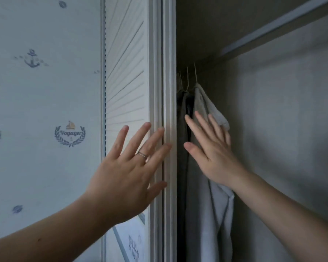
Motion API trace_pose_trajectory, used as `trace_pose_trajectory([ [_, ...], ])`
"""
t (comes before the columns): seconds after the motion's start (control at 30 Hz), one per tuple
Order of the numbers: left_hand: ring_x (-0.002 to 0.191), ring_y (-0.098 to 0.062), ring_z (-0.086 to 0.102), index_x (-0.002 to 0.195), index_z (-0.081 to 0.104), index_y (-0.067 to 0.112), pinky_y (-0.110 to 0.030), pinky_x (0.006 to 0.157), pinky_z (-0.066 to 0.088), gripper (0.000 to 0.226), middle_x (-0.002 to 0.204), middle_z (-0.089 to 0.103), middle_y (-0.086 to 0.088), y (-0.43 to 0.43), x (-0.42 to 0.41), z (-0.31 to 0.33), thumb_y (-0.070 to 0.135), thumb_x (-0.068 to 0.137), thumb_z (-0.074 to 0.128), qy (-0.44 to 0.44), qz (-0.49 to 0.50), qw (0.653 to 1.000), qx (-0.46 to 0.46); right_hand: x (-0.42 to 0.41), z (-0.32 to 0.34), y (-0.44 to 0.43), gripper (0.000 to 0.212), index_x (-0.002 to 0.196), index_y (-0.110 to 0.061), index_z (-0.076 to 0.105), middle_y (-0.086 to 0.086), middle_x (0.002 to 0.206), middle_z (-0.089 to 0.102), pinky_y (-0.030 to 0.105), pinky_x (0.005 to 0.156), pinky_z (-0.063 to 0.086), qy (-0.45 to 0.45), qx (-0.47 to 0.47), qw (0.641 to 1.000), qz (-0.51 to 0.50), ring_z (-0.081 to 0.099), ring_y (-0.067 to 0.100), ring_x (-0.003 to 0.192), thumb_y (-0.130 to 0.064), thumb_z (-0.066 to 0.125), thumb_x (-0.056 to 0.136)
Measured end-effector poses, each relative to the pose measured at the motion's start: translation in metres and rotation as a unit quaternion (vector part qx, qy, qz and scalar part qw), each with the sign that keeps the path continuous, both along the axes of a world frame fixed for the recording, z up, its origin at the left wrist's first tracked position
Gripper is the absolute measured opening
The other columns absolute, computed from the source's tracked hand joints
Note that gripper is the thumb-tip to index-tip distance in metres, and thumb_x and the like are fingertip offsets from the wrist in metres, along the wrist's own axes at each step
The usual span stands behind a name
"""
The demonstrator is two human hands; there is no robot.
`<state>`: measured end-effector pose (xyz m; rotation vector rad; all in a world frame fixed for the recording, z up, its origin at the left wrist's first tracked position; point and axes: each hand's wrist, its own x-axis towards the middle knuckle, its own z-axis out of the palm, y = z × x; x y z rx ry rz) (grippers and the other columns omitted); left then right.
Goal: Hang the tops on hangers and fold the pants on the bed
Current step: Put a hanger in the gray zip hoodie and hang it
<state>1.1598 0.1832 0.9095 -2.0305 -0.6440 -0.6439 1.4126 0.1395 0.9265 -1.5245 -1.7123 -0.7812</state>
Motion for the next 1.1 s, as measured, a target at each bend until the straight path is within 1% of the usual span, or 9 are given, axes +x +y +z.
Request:
trace_pose_trajectory([
  [0.17,0.155,-0.036,0.011,0.158,0.031,0.019,-0.064,0.119,0.023,0.077,0.167,0.019,-0.010,-0.026,-0.114,-0.041,0.064,0.097,0.032,-0.035,0.004,0.997,-0.070,-0.107,-0.038,-0.047,0.069,0.157,-0.046,-0.003,-0.020,0.166,-0.013,0.056,0.122,-0.004,-0.032,-0.037,0.999,0.024,-0.020,0.011,0.152,-0.073,0.008,0.094],
  [0.37,0.156,-0.034,0.008,0.159,0.027,0.020,-0.063,0.121,0.016,0.079,0.168,0.015,-0.007,-0.083,-0.284,-0.121,0.065,0.094,0.033,-0.092,0.054,0.982,-0.159,-0.266,-0.108,-0.095,0.071,0.160,-0.034,0.012,-0.008,0.169,0.004,0.058,0.121,0.004,-0.128,-0.110,0.983,0.068,-0.004,0.022,0.156,-0.070,0.013,0.098],
  [0.5,0.156,-0.033,0.008,0.160,0.025,0.022,-0.063,0.120,0.015,0.080,0.169,0.014,-0.005,-0.135,-0.399,-0.186,0.067,0.094,0.033,-0.127,0.112,0.958,-0.230,-0.378,-0.161,-0.118,0.068,0.159,-0.035,0.014,-0.007,0.168,0.008,0.057,0.122,0.004,-0.157,-0.170,0.960,0.156,0.000,0.023,0.156,-0.068,0.018,0.100],
  [0.6,0.155,-0.034,0.011,0.159,0.028,0.023,-0.063,0.120,0.017,0.079,0.168,0.017,-0.005,-0.183,-0.479,-0.236,0.067,0.093,0.034,-0.165,0.171,0.928,-0.288,-0.457,-0.198,-0.132,0.068,0.159,-0.033,0.018,-0.005,0.168,0.014,0.061,0.119,0.012,-0.200,-0.208,0.932,0.219,0.007,0.026,0.155,-0.067,0.021,0.101],
  [0.7,0.155,-0.033,0.011,0.159,0.028,0.024,-0.064,0.120,0.018,0.080,0.168,0.017,-0.004,-0.235,-0.547,-0.285,0.067,0.092,0.036,-0.204,0.234,0.885,-0.346,-0.534,-0.233,-0.143,0.069,0.159,-0.030,0.025,-0.004,0.167,0.017,0.063,0.117,0.017,-0.249,-0.249,0.893,0.281,0.012,0.028,0.155,-0.067,0.024,0.100],
  [0.77,0.156,-0.031,0.009,0.159,0.029,0.024,-0.063,0.120,0.018,0.079,0.168,0.017,-0.003,-0.269,-0.586,-0.315,0.067,0.093,0.036,-0.239,0.279,0.850,-0.379,-0.581,-0.257,-0.148,0.070,0.158,-0.029,0.028,-0.004,0.167,0.018,0.062,0.118,0.016,-0.268,-0.271,0.865,0.327,0.014,0.027,0.154,-0.067,0.023,0.099],
  [0.9,0.156,-0.025,-0.006,0.161,0.018,0.031,-0.059,0.124,0.007,0.078,0.170,0.007,0.001,-0.332,-0.647,-0.365,0.071,0.094,0.029,-0.314,0.380,0.764,-0.417,-0.672,-0.303,-0.159,0.070,0.158,-0.032,0.026,-0.007,0.167,0.019,0.060,0.119,0.014,-0.278,-0.326,0.800,0.419,0.011,0.024,0.155,-0.068,0.019,0.098],
  [1.0,0.155,-0.020,-0.018,0.161,0.006,0.036,-0.056,0.124,-0.002,0.081,0.170,-0.005,0.005,-0.372,-0.682,-0.401,0.075,0.091,0.021,-0.367,0.457,0.691,-0.423,-0.741,-0.338,-0.168,0.073,0.159,-0.037,0.018,-0.011,0.167,0.014,0.058,0.122,0.007,-0.290,-0.373,0.741,0.477,0.005,0.019,0.155,-0.072,0.016,0.095],
  [1.1,0.153,-0.019,-0.023,0.160,-0.001,0.039,-0.053,0.124,-0.008,0.083,0.169,-0.011,0.007,-0.407,-0.711,-0.435,0.078,0.087,0.012,-0.405,0.528,0.614,-0.425,-0.806,-0.377,-0.174,0.074,0.158,-0.042,0.006,-0.016,0.167,0.004,0.051,0.122,-0.002,-0.304,-0.402,0.685,0.527,-0.002,0.017,0.155,-0.074,0.013,0.092],
])
